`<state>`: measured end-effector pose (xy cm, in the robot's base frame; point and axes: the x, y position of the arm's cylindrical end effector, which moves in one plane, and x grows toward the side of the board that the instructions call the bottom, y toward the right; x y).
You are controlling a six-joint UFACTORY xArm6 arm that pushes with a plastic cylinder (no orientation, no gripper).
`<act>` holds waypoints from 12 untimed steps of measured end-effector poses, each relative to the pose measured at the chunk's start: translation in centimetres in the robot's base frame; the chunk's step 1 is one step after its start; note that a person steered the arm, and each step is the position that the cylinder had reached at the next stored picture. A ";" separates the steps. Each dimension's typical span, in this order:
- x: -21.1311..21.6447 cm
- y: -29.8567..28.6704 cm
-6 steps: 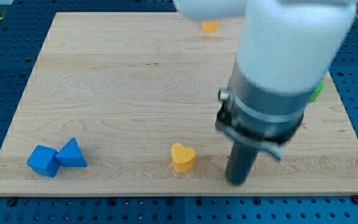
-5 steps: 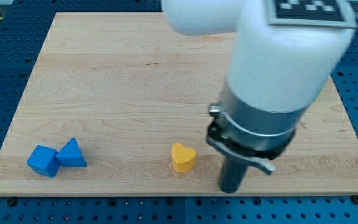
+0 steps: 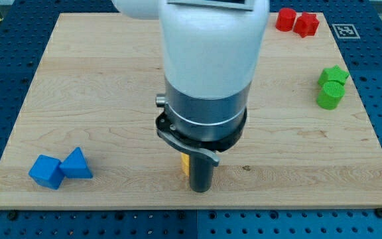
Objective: Place the yellow blocks at the top center
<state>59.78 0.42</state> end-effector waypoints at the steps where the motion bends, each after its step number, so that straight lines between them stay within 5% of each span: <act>1: -0.4 -1.5; 4: -5.1 -1.4; 11: -28.7 3.6; 12: -26.8 4.8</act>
<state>33.01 5.23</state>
